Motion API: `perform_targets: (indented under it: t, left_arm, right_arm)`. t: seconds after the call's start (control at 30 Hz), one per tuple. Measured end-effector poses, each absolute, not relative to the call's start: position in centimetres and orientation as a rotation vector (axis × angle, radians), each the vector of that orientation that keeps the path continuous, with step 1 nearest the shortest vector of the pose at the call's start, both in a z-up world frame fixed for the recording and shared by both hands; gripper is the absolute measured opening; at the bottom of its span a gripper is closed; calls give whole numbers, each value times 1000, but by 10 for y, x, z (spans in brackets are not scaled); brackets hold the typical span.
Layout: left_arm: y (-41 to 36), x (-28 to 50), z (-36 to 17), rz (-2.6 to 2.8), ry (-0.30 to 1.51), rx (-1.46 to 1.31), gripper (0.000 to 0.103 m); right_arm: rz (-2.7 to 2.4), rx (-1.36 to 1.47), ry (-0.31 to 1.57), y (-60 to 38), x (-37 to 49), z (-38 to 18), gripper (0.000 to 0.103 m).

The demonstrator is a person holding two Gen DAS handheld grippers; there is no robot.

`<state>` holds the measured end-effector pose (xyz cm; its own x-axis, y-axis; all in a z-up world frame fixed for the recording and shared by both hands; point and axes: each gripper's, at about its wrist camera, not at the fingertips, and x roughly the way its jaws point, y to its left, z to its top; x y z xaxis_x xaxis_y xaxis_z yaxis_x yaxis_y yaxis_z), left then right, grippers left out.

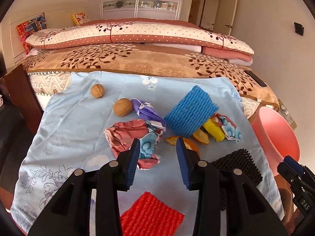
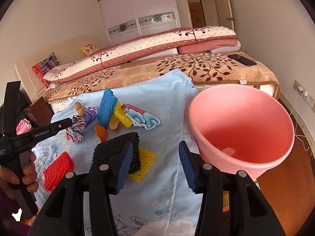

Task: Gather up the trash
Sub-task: 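Grasp the crumpled pink-and-blue wrapper with the left tool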

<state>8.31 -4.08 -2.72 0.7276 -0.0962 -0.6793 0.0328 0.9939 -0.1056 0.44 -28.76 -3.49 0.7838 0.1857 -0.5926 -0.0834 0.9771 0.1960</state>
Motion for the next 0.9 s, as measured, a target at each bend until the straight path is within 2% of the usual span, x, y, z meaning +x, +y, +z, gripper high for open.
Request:
perform_targets:
  t: [0.47,0.6,0.7,0.9]
  left_arm:
    - [-27,106,-48,33,809,-106,38]
    - [-18,106,-49,39,816,-129,15]
    - [-13,103,-48,36,809,-140,6]
    - [-5,98,-46,15,803,-159,4]
  right_arm:
    - [179,161,690,-279,17,-42,48]
    - [214,176,694,-274,27,-38,49]
    - [249,183,689,-267,38,-32,52]
    - [325,194,681,-244,70,-20,53]
